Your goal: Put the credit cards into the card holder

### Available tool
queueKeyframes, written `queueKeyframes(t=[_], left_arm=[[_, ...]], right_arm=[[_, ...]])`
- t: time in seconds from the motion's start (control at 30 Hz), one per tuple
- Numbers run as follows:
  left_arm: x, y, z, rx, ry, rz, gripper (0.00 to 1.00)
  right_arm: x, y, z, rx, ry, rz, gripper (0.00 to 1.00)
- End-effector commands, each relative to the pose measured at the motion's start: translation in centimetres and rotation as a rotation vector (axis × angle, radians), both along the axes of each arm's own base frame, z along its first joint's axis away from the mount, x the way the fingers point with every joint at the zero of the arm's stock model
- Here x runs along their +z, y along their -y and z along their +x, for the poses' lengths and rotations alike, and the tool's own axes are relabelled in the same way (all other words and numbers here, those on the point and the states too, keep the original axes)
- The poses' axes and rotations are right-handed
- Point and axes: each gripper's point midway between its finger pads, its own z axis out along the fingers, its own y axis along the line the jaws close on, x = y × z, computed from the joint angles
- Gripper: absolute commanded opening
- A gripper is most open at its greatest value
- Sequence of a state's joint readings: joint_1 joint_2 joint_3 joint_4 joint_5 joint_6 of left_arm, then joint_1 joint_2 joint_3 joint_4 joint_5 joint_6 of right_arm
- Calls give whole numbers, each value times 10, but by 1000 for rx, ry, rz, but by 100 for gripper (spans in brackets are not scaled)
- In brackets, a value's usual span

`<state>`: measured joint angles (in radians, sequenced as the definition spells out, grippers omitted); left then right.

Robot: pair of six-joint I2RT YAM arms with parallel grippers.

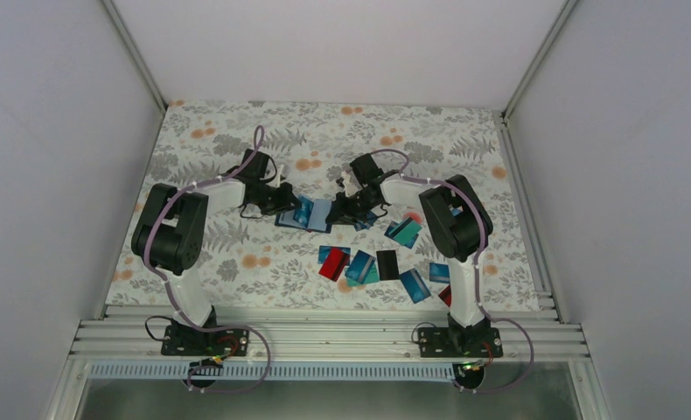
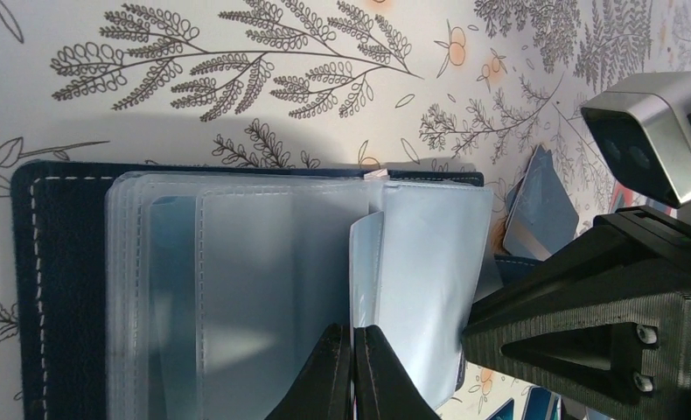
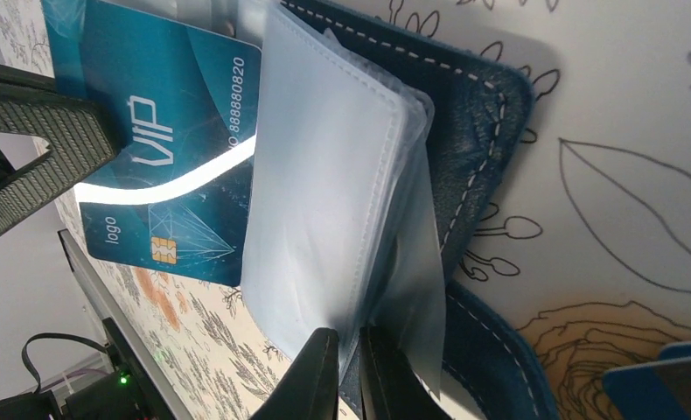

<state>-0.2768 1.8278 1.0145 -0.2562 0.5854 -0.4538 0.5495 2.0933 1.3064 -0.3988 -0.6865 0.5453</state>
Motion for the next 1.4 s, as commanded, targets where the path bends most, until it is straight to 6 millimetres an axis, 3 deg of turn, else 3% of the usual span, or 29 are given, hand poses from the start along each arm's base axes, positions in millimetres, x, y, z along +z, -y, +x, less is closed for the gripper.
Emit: queueKeyframes(t=[0.0, 0.43, 0.97, 1.37], left_arm=[[-13, 0, -5, -3, -23, 3, 2], [-3, 11, 2, -20, 17, -65, 2], [9, 24, -7, -83, 54, -158, 3], [-8, 9, -18, -69, 17, -74, 2]], right_arm=[[-43, 17, -18, 6, -75, -116, 7], [-45, 18, -20, 19, -75, -121, 7], [-50, 23, -25, 35, -86, -144, 6], [-53, 27, -30, 44, -96, -152, 5]])
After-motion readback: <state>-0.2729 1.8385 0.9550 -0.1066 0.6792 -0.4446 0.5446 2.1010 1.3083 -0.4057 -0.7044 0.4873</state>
